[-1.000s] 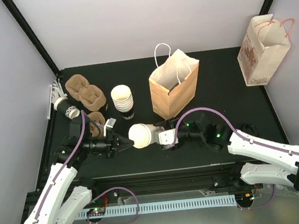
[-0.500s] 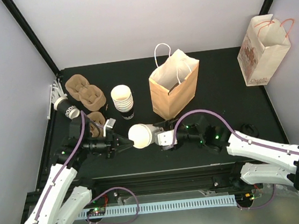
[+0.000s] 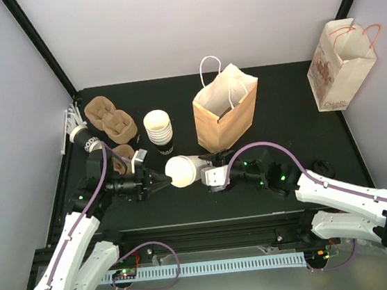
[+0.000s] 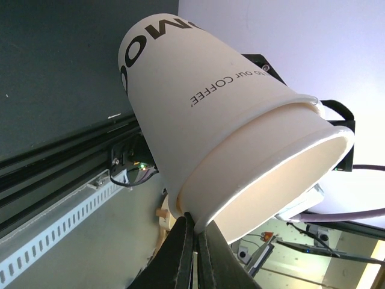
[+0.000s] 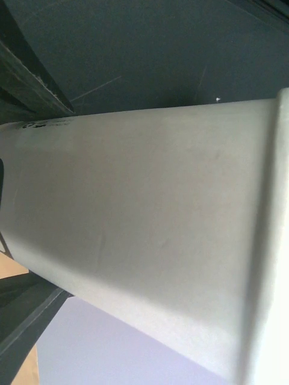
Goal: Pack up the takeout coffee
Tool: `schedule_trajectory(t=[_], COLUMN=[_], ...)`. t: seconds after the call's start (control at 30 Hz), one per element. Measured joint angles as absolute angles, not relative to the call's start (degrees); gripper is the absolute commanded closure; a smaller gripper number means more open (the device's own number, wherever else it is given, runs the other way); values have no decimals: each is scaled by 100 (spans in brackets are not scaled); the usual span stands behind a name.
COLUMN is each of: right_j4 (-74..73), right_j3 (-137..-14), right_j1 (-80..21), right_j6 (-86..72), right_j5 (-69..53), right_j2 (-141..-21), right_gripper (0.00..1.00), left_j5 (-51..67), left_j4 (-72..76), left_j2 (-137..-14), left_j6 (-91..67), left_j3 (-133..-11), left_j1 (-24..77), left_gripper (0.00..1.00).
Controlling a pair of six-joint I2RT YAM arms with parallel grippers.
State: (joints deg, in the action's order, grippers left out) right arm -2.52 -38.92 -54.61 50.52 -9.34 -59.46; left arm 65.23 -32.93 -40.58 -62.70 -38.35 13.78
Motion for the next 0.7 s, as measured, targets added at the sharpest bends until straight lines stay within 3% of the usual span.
schedule_trajectory(t=[0.5, 0.7], right_j4=[-178, -1131], right_j3=[-3918, -3732], right_j1=[-5349, -4845], right_j6=[5046, 5054], right_j5=[-808, 130], right_j2=[-5955, -5968], right_gripper=[42, 42], left_j5=[6606, 6886], left_j4=[-3124, -3107], left_j2=[-4086, -4136], left_j6=[-6414, -6429], left_j3=[-3837, -4213], left_j1=[1162, 1000], left_gripper=[98, 98])
